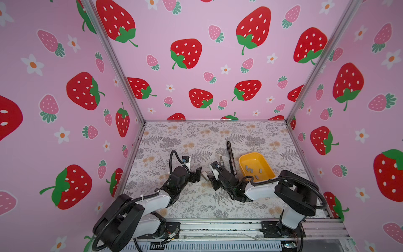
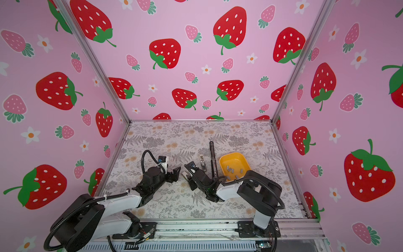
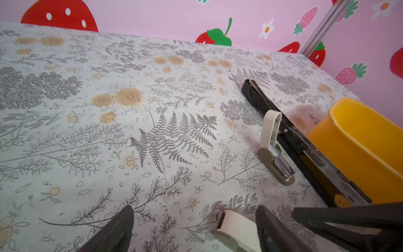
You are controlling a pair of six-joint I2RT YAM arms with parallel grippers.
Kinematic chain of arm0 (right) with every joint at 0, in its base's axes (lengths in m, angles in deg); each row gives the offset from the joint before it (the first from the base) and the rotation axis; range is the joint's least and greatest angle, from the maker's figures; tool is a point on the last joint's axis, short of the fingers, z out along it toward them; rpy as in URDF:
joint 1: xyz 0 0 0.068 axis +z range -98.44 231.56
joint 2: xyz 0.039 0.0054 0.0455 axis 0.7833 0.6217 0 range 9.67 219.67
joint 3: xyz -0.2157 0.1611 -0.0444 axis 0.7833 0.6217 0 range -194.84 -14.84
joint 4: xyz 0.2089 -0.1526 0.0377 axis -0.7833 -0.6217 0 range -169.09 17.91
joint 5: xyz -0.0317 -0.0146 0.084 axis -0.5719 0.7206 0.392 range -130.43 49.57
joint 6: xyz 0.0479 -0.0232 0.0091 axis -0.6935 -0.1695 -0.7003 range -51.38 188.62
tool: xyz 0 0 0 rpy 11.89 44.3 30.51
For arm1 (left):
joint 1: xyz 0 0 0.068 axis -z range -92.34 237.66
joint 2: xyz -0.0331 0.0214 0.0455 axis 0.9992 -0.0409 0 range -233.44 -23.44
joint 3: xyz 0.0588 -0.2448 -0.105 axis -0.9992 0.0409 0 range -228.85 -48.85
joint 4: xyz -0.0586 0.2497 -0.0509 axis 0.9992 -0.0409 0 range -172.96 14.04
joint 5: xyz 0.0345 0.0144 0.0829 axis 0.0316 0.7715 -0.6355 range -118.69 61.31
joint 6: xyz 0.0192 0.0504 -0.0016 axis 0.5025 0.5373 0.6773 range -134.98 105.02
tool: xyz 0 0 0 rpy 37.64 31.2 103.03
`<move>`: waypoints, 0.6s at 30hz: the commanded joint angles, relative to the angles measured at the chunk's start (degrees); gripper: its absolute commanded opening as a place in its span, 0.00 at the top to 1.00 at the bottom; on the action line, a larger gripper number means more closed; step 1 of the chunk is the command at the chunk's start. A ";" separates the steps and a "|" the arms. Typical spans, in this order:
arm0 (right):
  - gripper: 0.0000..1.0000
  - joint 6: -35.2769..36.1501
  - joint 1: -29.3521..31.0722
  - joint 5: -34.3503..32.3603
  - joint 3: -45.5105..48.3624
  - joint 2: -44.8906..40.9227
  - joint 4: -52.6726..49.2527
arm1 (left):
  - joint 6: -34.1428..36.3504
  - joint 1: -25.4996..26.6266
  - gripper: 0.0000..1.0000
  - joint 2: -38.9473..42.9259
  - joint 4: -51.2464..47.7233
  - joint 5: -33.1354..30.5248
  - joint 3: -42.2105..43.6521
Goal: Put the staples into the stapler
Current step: 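Draw the left gripper back while the right gripper releases the closed mini stapler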
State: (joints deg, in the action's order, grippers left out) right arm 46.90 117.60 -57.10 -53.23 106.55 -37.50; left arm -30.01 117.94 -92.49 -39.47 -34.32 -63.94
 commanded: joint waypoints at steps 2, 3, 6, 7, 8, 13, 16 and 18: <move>0.53 -2.14 0.11 -7.10 0.77 -3.96 -7.57 | -0.83 0.25 0.11 6.32 -6.79 -1.51 -2.26; 0.52 -2.40 -0.26 -7.14 1.11 -4.47 -8.07 | -1.81 0.22 0.11 8.39 -8.20 -1.75 -2.22; 0.51 -4.24 -1.61 -7.15 0.90 -4.50 -10.76 | -4.00 0.13 0.11 14.11 -12.69 -2.13 -2.32; 0.51 -4.75 -2.04 -7.04 0.71 -4.12 -11.55 | -4.52 0.14 0.10 15.98 -14.98 -2.57 -2.73; 0.51 -5.14 -2.34 -7.26 0.53 -3.69 -12.09 | -4.69 0.12 0.10 17.62 -16.86 -2.88 -3.07; 0.49 -6.32 -4.76 -7.64 -0.13 -0.37 -12.34 | -6.44 0.11 0.09 27.39 -20.87 -3.25 -1.04; 0.49 -6.58 -6.34 -6.52 -0.94 1.63 -12.44 | -6.97 0.04 0.05 31.61 -23.35 -3.85 -0.71; 0.49 -6.75 -7.14 -6.20 -1.15 2.58 -12.44 | -6.73 0.04 0.05 33.12 -26.15 -4.59 -1.31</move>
State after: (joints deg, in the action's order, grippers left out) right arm 41.75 111.50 -63.04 -53.12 107.89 -48.61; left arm -35.80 117.94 -61.09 -60.25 -37.16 -64.51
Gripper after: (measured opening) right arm 0.509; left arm 0.949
